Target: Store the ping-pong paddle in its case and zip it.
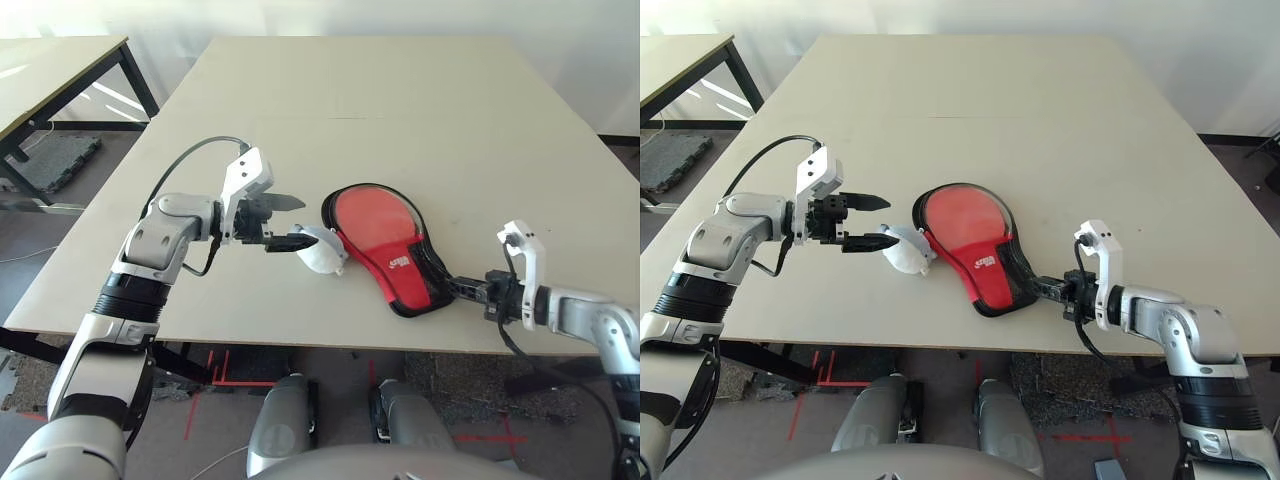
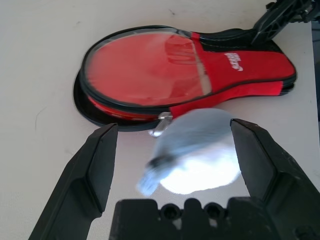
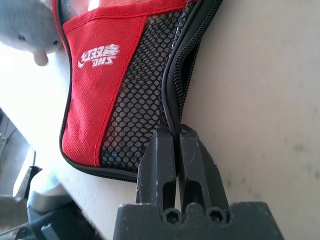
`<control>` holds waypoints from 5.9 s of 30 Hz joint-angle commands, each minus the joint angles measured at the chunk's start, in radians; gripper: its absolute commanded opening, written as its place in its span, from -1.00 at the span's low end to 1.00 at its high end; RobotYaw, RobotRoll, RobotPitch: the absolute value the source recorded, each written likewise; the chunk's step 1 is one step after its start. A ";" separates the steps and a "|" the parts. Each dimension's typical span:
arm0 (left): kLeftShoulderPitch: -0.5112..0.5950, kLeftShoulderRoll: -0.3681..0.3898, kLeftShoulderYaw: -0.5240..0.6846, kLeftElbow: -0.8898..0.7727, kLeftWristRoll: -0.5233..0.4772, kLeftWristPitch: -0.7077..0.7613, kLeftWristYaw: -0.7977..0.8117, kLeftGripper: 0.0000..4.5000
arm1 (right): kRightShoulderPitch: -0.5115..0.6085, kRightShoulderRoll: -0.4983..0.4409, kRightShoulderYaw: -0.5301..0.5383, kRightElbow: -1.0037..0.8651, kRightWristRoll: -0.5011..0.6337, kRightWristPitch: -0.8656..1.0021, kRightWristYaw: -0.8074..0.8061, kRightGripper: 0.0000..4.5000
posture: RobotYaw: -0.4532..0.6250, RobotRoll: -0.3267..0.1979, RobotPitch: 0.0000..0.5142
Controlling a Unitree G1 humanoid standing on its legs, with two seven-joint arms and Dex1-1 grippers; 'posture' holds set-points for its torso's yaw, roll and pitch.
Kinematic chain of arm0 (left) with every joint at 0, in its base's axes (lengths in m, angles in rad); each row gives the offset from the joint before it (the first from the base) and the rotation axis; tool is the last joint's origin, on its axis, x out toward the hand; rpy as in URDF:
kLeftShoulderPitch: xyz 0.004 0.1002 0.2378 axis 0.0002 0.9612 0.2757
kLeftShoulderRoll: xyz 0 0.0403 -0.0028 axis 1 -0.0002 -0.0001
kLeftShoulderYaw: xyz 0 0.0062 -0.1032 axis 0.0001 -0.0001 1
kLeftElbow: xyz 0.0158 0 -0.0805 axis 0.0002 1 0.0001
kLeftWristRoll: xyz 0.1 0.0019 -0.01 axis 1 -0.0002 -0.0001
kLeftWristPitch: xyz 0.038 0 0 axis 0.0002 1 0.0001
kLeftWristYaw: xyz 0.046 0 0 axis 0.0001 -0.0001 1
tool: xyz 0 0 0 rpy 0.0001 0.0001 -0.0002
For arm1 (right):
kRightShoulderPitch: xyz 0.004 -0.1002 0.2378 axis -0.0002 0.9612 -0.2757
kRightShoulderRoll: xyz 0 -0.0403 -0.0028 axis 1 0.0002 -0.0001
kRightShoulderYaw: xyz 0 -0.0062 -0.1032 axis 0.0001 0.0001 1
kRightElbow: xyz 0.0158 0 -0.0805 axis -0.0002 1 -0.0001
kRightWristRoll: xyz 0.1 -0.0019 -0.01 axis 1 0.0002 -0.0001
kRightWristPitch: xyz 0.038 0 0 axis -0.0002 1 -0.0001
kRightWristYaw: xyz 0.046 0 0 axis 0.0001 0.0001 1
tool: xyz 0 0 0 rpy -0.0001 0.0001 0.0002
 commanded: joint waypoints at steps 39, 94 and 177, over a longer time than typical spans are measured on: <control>0.011 0.057 0.022 -0.034 -0.016 0.027 -0.025 1.00 | -0.083 -0.270 -0.075 0.040 -0.009 -0.239 0.134 0.99 | -0.05 0.25 -0.82; 0.222 0.207 0.110 -0.373 -0.188 0.270 0.032 1.00 | -0.524 0.052 0.485 0.664 -0.593 -0.704 0.412 0.99 | 0.15 0.25 -0.76; -0.398 -0.022 -0.304 0.509 0.498 -0.597 0.010 -0.99 | -0.411 0.064 0.452 0.626 -0.653 -0.758 0.327 1.00 | 0.03 0.25 -0.67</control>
